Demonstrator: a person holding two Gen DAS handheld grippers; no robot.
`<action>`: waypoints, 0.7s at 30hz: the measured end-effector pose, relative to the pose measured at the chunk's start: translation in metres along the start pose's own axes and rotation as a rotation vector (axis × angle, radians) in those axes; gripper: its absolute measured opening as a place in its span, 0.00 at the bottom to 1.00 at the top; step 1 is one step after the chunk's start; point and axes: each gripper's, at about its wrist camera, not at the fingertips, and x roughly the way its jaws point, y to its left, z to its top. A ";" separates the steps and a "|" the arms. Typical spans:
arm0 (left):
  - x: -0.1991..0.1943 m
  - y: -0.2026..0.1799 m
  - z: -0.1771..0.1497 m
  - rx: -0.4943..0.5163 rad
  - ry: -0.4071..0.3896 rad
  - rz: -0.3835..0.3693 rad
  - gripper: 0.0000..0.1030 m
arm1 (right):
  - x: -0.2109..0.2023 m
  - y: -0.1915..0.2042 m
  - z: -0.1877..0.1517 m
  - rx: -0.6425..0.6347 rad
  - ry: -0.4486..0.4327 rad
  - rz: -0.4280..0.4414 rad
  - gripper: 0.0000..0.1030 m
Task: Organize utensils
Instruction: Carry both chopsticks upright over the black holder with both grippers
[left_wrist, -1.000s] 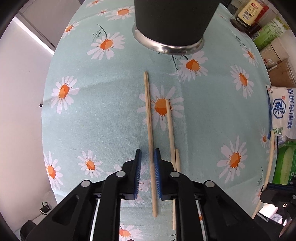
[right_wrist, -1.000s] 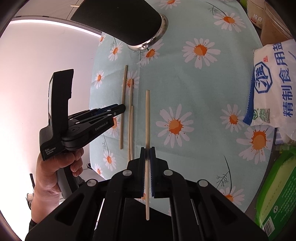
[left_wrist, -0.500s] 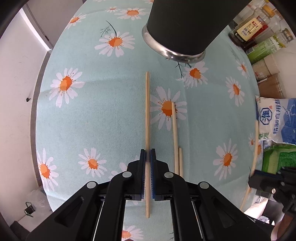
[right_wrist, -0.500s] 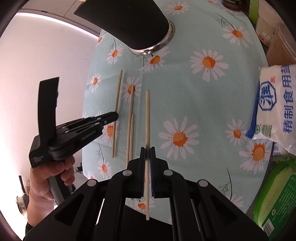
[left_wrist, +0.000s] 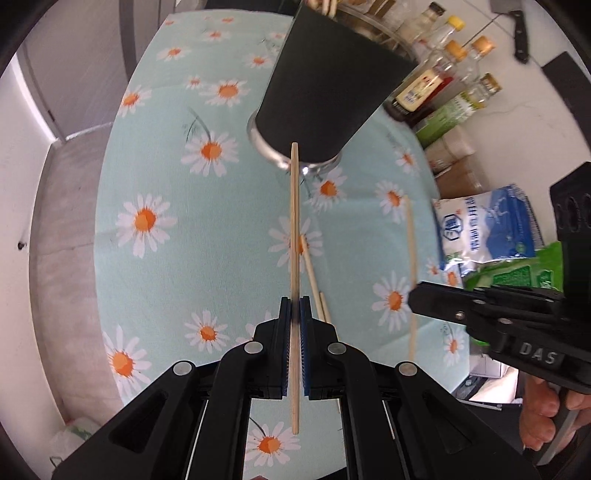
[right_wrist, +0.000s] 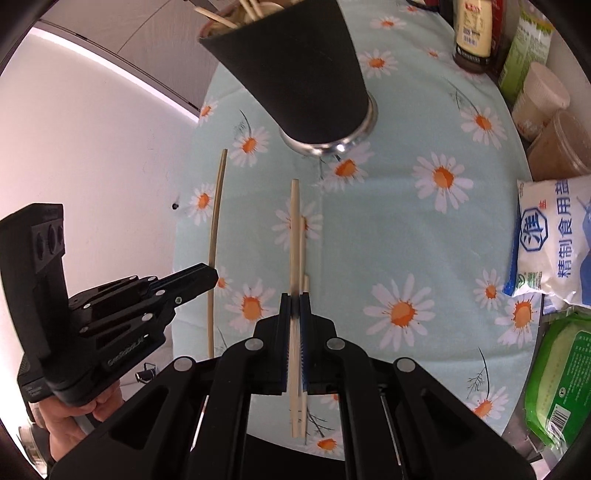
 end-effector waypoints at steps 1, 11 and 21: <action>-0.006 -0.002 0.001 0.010 -0.012 -0.006 0.04 | -0.003 0.004 0.001 -0.004 -0.014 -0.008 0.05; -0.050 -0.010 0.025 0.088 -0.171 -0.069 0.04 | -0.033 0.042 0.022 -0.089 -0.169 0.054 0.05; -0.075 -0.016 0.055 0.113 -0.316 -0.112 0.04 | -0.073 0.044 0.046 -0.137 -0.342 0.074 0.05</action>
